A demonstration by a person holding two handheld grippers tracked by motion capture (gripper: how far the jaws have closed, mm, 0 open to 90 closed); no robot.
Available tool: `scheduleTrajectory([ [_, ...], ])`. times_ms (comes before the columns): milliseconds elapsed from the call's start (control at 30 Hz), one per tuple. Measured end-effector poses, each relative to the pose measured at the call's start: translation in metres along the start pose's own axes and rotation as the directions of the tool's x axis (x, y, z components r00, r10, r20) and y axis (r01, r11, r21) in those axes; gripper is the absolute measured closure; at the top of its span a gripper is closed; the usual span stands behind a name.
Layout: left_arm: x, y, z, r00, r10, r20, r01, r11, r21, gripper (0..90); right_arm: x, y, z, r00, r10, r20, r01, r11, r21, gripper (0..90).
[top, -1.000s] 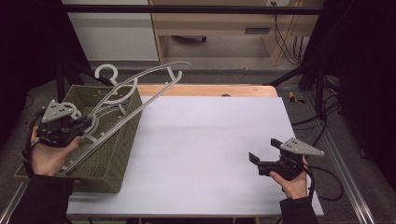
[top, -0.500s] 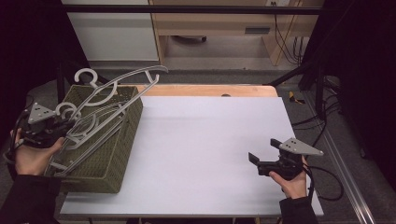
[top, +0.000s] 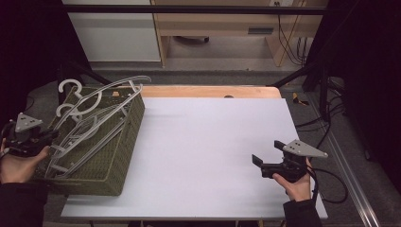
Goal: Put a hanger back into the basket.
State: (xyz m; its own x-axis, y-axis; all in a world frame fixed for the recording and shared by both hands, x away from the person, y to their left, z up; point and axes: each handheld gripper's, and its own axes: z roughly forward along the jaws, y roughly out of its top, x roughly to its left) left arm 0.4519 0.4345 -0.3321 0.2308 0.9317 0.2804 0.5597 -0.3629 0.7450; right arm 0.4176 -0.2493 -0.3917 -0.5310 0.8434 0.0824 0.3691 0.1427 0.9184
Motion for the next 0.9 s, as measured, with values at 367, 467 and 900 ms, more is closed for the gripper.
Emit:
scheduleTrajectory([
  [367, 0.011, -0.015, 0.006, 0.9997, -0.003, -0.023, 0.004, 0.9995, 0.033, 82.7, 0.0, 0.0, 0.0, 1.0, 0.003, 0.003, -0.003, 1.0, -0.005, 1.9],
  [467, 0.012, -0.018, 0.007, 0.9996, -0.004, -0.027, 0.005, 0.9991, 0.042, 82.7, 0.0, 0.0, 0.0, 1.0, 0.004, 0.004, -0.004, 1.0, -0.006, 1.9],
  [900, 0.028, -0.036, 0.008, 0.9983, -0.012, -0.057, 0.017, 0.9967, 0.08, 82.7, -0.001, -0.001, 0.001, 1.0, 0.003, 0.006, -0.004, 1.0, 0.002, 1.9],
])
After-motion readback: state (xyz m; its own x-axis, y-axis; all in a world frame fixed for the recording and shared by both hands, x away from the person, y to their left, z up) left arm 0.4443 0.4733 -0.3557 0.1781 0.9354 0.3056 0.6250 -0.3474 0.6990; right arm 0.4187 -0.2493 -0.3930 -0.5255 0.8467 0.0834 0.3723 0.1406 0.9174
